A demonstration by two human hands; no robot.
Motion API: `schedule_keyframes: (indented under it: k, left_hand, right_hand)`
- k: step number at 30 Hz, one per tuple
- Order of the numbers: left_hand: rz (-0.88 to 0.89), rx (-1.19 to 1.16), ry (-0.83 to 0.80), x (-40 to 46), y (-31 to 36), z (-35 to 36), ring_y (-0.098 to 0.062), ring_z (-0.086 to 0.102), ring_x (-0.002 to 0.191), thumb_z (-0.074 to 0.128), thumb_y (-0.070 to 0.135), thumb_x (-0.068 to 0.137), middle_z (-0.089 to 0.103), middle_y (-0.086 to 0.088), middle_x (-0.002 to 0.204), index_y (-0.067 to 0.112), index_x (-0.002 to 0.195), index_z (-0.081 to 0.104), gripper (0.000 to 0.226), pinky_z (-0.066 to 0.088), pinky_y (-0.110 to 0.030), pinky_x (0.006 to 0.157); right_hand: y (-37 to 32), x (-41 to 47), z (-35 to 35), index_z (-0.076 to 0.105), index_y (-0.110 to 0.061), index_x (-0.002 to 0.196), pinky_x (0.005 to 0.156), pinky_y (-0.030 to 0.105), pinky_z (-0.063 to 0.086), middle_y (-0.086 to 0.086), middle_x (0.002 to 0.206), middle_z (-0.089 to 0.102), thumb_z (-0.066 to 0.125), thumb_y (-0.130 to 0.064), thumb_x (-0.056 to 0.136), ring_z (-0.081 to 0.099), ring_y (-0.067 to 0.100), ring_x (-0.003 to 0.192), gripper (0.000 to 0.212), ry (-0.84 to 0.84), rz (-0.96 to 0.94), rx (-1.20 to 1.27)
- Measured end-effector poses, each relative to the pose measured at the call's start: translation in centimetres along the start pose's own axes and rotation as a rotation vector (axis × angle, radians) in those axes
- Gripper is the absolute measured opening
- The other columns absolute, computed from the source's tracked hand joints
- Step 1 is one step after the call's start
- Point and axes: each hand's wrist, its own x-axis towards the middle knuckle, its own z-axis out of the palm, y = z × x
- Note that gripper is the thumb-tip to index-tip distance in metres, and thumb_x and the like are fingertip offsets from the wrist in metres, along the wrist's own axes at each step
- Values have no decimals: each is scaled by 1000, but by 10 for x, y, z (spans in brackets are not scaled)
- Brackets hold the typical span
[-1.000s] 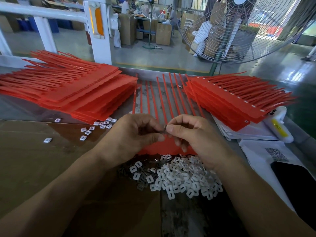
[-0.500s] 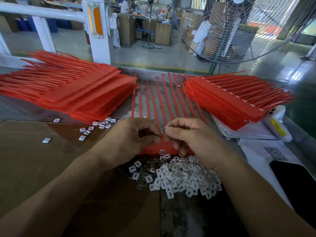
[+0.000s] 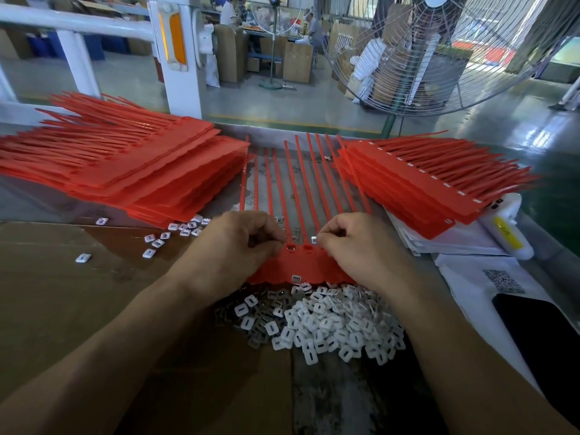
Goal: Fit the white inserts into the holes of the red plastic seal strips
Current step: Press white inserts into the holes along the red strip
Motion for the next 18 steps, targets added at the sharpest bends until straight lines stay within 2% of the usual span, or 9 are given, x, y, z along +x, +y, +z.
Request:
schedule_keyframes:
  k: [3, 6, 9, 13, 18]
  left_hand:
    - [-17, 15, -25, 0, 0, -1, 0, 68, 75, 75, 20, 90, 71, 20, 82, 34, 87, 72, 15, 53, -14, 66]
    - [-26, 21, -36, 0, 0, 0, 2, 68, 74, 75, 21, 90, 71, 20, 81, 34, 87, 72, 14, 52, -12, 65]
    - [-28, 23, -29, 0, 2, 0, 1, 67, 73, 76, 20, 89, 71, 19, 79, 33, 87, 72, 14, 52, -12, 64]
    - [-8, 35, -30, 0, 3, 0, 3, 67, 73, 76, 19, 89, 71, 21, 80, 33, 87, 72, 14, 50, -11, 64]
    - [-8, 40, -23, 0, 3, 0, 1, 67, 73, 76, 21, 89, 70, 22, 80, 34, 87, 71, 14, 52, -14, 64]
  right_hand:
    - [-3, 3, 6, 72, -27, 80, 37, 11, 35, -11, 58, 66, 63, -26, 97, 58, -5, 47, 19, 1, -1, -61]
    - [-3, 6, 9, 72, -26, 79, 35, 12, 32, -10, 59, 67, 66, -29, 96, 57, -4, 47, 18, 3, 21, -86]
    - [-5, 5, 8, 73, -28, 80, 43, 17, 38, -12, 64, 70, 66, -33, 95, 62, -4, 56, 18, -7, 32, -124]
    - [-7, 5, 7, 75, -29, 84, 57, 29, 54, -11, 72, 72, 69, -38, 94, 67, 5, 62, 14, -23, 24, -171]
    - [-6, 4, 7, 74, -31, 86, 57, 24, 49, -15, 79, 71, 73, -41, 93, 66, 2, 69, 12, -9, 36, -125]
